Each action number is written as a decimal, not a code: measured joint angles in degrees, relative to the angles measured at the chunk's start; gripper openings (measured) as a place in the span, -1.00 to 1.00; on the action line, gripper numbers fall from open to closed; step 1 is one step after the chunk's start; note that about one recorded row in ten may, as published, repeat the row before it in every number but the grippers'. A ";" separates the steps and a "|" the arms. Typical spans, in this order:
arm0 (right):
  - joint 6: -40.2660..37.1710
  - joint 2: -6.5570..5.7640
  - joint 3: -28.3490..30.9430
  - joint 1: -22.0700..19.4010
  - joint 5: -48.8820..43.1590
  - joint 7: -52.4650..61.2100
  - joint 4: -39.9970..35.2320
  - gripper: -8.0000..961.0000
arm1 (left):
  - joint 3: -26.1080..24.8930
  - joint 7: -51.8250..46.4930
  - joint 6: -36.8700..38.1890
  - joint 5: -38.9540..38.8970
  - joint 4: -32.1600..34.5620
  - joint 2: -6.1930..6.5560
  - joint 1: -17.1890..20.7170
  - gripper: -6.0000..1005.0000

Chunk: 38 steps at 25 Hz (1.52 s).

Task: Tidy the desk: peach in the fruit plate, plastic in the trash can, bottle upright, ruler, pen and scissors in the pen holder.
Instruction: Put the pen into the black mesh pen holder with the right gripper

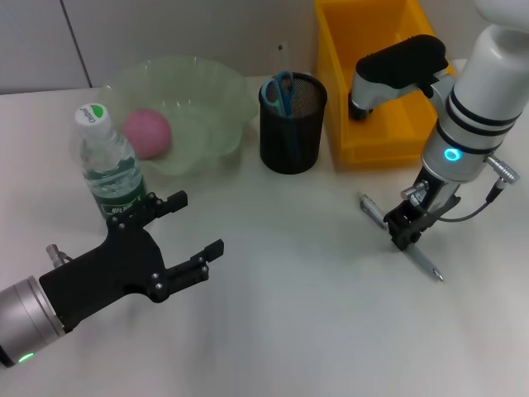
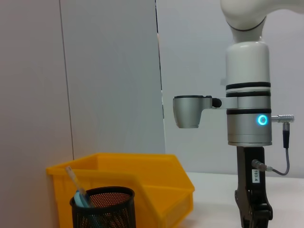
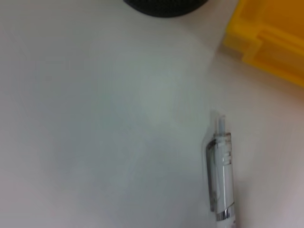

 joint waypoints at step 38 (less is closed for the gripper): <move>8.13 -0.05 21.86 -25.55 73.19 -70.74 -9.35 -0.74 | -0.55 0.58 -2.04 -0.34 0.09 -0.30 0.17 0.62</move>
